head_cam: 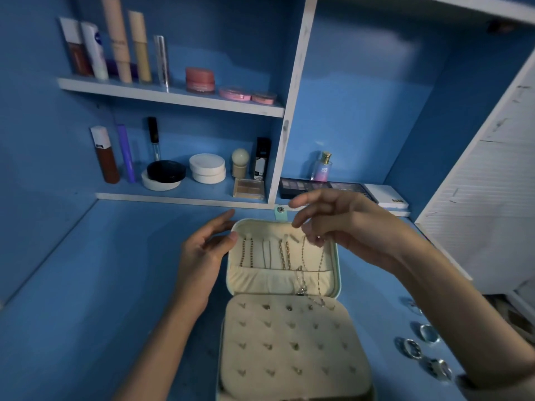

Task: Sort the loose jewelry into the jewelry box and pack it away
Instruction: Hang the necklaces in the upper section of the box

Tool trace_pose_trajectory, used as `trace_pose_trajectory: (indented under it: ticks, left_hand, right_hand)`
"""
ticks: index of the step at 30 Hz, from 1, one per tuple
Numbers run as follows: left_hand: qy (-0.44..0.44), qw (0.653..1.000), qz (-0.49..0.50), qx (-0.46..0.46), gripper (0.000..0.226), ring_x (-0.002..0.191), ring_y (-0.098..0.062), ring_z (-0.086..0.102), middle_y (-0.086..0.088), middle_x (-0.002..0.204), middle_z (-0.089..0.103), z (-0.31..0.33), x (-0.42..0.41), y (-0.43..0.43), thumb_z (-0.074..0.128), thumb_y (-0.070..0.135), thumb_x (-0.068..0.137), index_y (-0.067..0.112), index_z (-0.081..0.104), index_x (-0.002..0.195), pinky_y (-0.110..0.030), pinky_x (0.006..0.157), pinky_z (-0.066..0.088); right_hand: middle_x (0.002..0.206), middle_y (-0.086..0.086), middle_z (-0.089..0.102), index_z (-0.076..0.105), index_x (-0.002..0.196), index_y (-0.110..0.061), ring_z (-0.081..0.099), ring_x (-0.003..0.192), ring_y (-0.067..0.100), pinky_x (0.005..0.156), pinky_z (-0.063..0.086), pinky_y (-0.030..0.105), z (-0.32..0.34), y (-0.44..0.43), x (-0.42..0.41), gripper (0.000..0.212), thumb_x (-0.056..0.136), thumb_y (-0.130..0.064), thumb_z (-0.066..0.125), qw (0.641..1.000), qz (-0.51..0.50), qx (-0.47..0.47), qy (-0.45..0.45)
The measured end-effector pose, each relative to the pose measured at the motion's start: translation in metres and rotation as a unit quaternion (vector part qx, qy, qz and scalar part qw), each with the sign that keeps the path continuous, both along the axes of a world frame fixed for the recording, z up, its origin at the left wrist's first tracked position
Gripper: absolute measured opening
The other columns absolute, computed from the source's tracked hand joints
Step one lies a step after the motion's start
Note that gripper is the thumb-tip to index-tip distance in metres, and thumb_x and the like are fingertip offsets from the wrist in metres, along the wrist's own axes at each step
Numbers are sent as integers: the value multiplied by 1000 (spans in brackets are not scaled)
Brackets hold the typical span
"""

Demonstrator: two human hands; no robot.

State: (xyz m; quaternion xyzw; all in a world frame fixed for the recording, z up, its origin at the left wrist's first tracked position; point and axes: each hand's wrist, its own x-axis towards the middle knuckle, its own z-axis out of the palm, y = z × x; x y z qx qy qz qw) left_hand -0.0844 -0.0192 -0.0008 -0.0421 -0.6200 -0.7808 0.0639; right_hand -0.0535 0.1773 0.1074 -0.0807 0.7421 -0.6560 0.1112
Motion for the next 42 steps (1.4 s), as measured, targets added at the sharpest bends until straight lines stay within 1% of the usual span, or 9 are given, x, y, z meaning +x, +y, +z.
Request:
trace_pose_trajectory:
  ticks: [3,6,12,16,21,27,30,36,42]
  left_hand:
    - [0,1000,-1,0,38,94,-9,65,1,102,70,1,1,0,59,-2,87,31,66,103,-22,83,50]
    - [2,1000,-1,-7,39,93,-6,66,3,100,70,1,2,0,59,-2,87,33,66,103,-24,84,50]
    - [3,1000,-1,-14,40,89,-5,67,7,94,72,1,1,-1,59,-2,87,34,66,104,-24,83,49]
    - [3,1000,1,-17,40,88,-4,67,11,90,73,0,0,-1,59,-2,87,34,66,104,-21,79,51]
    - [2,1000,7,-21,39,86,-2,67,10,90,72,1,1,0,59,-2,87,33,66,103,-21,81,52]
    - [4,1000,7,-25,40,86,0,66,12,88,73,1,1,0,59,-2,87,33,66,103,-20,81,52]
    - [4,1000,9,-27,40,88,0,66,12,89,72,2,1,0,59,-2,87,33,66,104,-23,84,51]
    - [2,1000,6,-28,40,87,0,66,12,91,71,2,2,-1,59,-2,87,33,66,104,-23,84,51]
    - [0,1000,7,-28,40,86,1,66,10,93,71,2,2,0,59,-2,87,34,66,102,-23,85,50]
  right_hand:
    - [79,9,66,62,92,-5,58,60,14,54,46,20,11,1,-5,34,73,22,56,999,29,6,41]
    - [77,7,66,60,85,-6,59,61,9,56,48,19,12,2,-13,32,78,24,52,989,1,107,106]
    - [68,-9,59,59,73,-16,55,58,-5,57,42,4,-8,8,-25,29,75,14,60,896,-59,382,219]
    - [69,-11,60,57,70,-23,56,63,1,57,42,5,-9,14,-20,32,76,8,59,860,-25,473,191]
    - [69,-11,62,58,70,-23,58,60,1,59,46,10,-10,10,-12,28,76,5,64,884,-7,422,201]
    - [83,-15,57,68,89,-27,48,68,-6,65,38,8,-29,11,5,25,80,-4,63,810,97,525,240]
    - [86,-12,58,71,100,-29,47,69,-7,67,38,9,-34,10,11,35,80,-3,58,805,180,523,216]
    - [83,-16,54,70,101,-35,47,70,-7,70,43,19,-37,10,10,29,86,-13,59,789,203,536,221]
    - [90,-12,66,73,99,-22,58,73,0,70,45,12,-40,13,9,20,85,-13,61,835,209,480,173]
